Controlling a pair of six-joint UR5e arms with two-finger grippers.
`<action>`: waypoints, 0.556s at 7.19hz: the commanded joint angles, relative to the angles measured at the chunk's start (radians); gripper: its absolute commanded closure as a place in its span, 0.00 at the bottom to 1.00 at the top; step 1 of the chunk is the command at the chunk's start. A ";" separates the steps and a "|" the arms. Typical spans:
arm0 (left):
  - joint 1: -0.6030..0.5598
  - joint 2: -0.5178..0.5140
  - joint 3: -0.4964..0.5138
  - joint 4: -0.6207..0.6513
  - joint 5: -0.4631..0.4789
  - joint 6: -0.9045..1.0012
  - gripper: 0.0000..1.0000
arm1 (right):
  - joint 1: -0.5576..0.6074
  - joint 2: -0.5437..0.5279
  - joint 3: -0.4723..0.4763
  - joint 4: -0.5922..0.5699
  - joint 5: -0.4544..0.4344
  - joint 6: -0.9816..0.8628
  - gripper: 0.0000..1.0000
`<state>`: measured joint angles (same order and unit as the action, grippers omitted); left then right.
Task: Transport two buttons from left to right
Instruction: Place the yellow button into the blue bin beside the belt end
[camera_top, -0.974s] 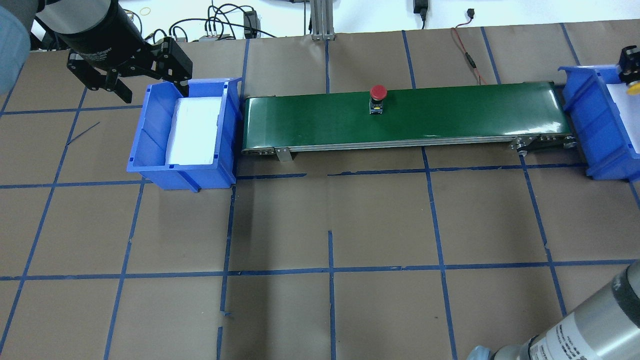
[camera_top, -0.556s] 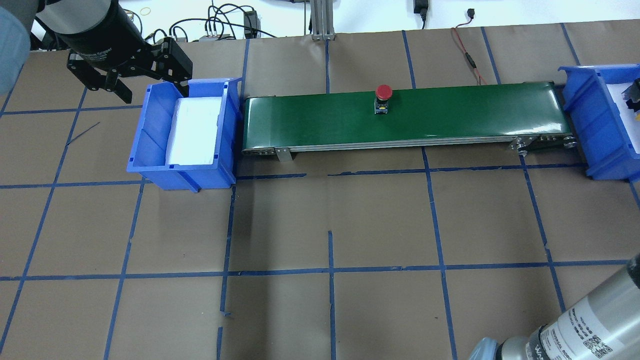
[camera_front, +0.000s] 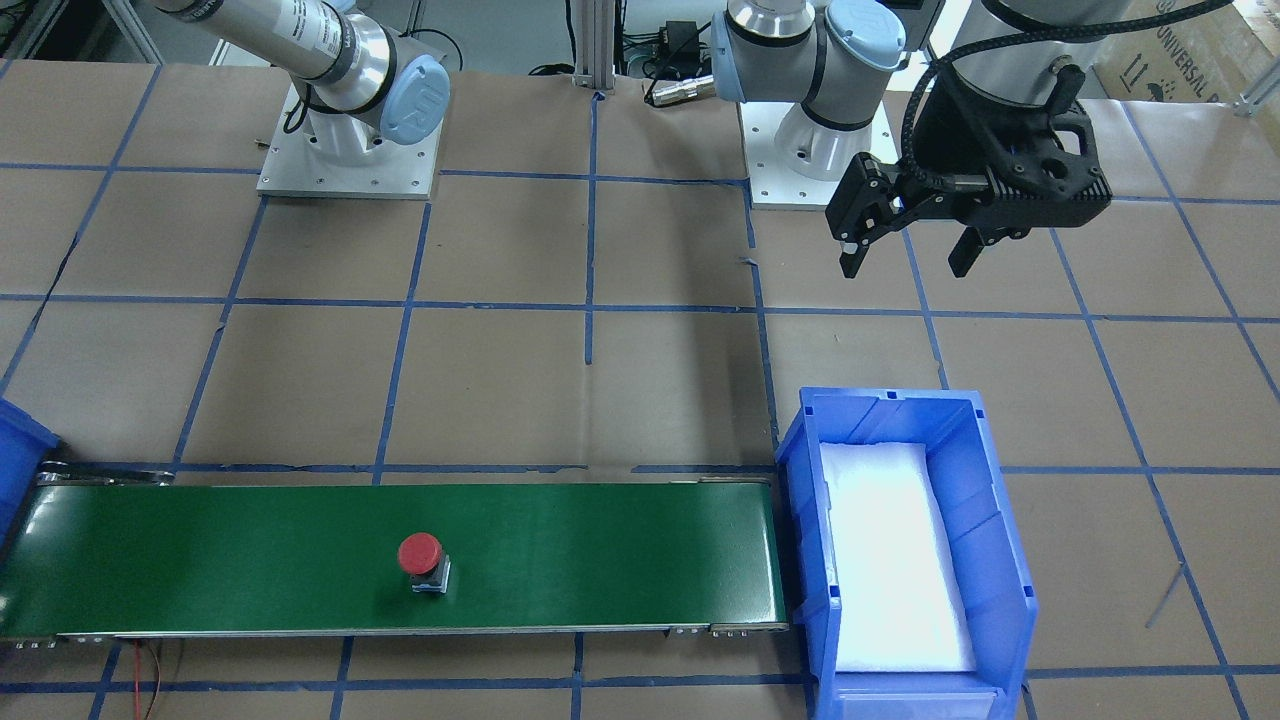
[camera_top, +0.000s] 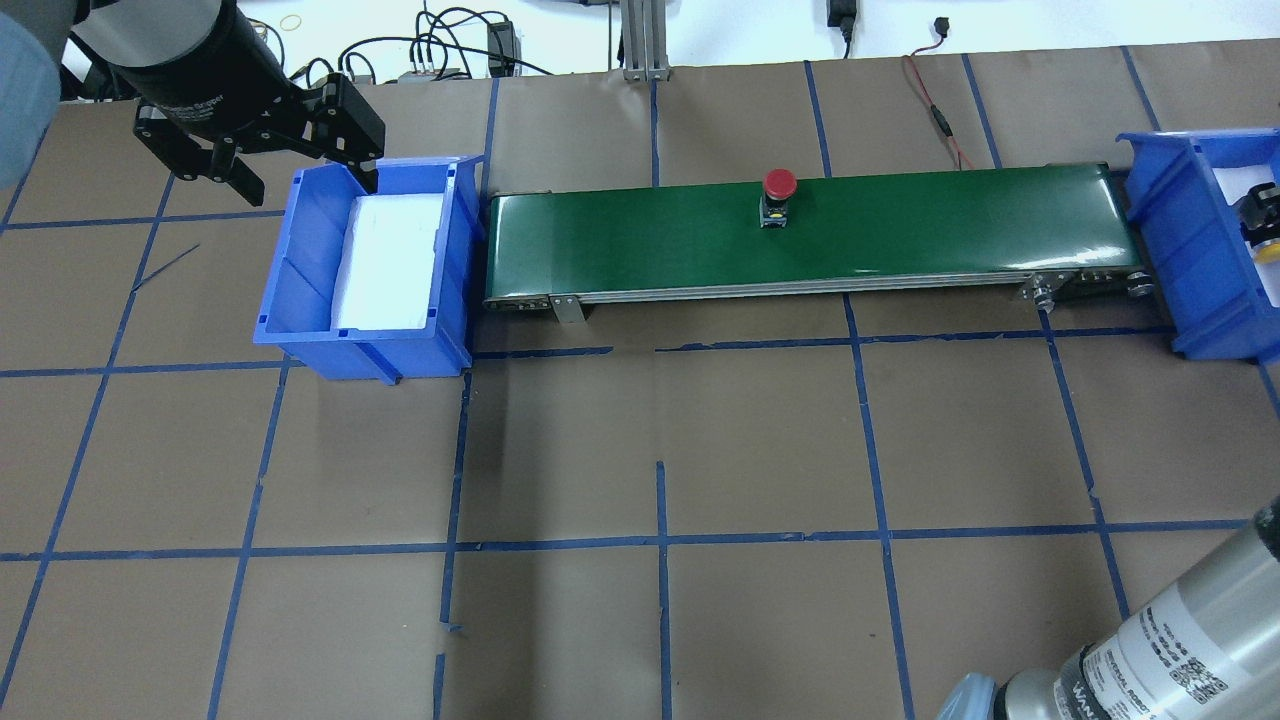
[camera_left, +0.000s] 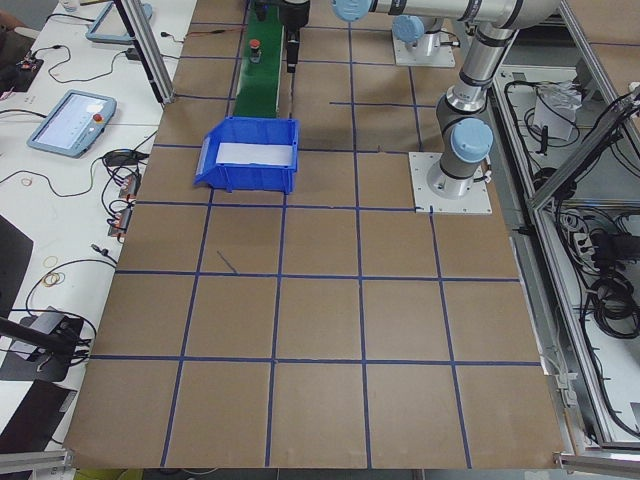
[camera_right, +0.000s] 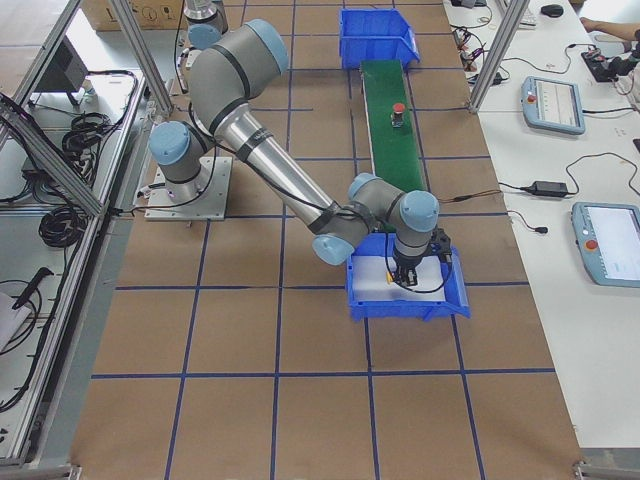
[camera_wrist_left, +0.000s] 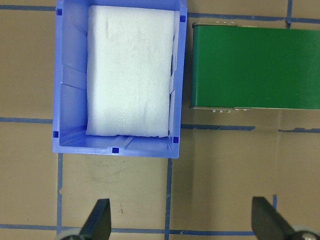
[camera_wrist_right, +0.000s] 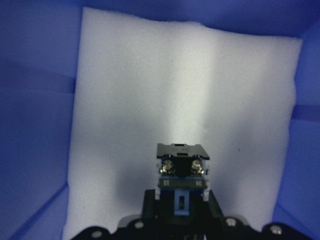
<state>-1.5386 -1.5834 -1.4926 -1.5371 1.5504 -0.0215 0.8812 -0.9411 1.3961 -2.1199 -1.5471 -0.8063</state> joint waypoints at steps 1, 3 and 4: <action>0.000 -0.001 0.000 0.002 -0.012 0.000 0.00 | -0.002 -0.001 0.001 -0.002 -0.004 -0.001 0.00; 0.000 -0.001 0.000 0.003 -0.012 0.000 0.00 | -0.002 -0.066 -0.023 0.017 -0.005 0.008 0.00; 0.000 -0.001 0.000 0.003 -0.012 0.000 0.00 | 0.001 -0.129 -0.025 0.078 0.002 0.009 0.00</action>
<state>-1.5386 -1.5845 -1.4925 -1.5342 1.5390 -0.0215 0.8797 -1.0000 1.3800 -2.0957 -1.5503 -0.8007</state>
